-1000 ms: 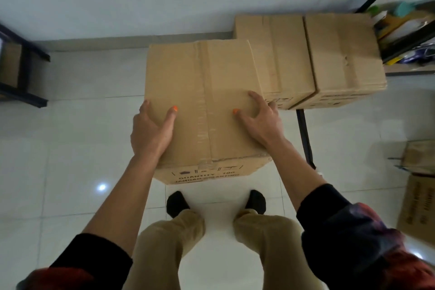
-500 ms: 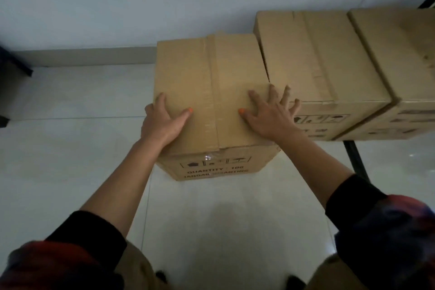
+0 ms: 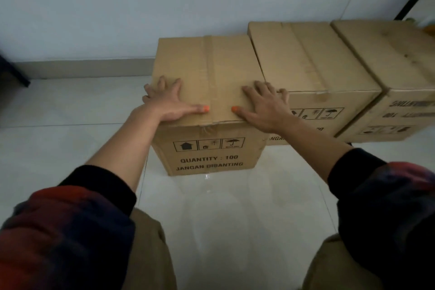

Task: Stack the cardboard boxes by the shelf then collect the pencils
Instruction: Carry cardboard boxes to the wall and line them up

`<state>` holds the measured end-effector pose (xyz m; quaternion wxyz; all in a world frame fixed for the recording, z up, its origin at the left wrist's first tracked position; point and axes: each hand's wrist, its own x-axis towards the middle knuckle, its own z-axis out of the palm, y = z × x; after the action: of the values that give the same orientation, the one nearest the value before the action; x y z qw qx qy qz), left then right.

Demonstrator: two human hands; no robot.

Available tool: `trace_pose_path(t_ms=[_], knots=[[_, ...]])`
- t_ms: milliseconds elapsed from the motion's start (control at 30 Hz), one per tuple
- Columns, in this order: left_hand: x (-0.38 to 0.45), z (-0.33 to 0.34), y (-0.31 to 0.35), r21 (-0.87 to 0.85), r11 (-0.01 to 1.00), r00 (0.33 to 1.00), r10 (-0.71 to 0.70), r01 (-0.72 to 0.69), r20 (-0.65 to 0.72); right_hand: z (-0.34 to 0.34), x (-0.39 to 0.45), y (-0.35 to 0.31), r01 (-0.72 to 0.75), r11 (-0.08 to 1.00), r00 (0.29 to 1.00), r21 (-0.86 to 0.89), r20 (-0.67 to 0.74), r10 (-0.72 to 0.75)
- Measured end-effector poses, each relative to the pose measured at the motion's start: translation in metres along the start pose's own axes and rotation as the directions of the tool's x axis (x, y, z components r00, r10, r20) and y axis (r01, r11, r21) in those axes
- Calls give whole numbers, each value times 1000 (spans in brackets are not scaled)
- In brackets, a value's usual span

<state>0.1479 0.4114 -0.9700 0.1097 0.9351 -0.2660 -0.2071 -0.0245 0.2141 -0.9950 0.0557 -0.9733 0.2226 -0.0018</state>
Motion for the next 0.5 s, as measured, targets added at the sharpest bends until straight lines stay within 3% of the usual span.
trace_pose_path(t_ms=[100,167,500], knots=[[-11,-13,-9,38,998,981,34,-42,192,-7,-7,16,84,996,994,28,69,-86],[-18,-16,-6,95,994,971,22,-46,239,-14,-8,21,97,995,989,35,106,-100],[3,-2,-19,14,976,975,216,-216,-54,-13,3,14,18,999,995,-37,94,-15]])
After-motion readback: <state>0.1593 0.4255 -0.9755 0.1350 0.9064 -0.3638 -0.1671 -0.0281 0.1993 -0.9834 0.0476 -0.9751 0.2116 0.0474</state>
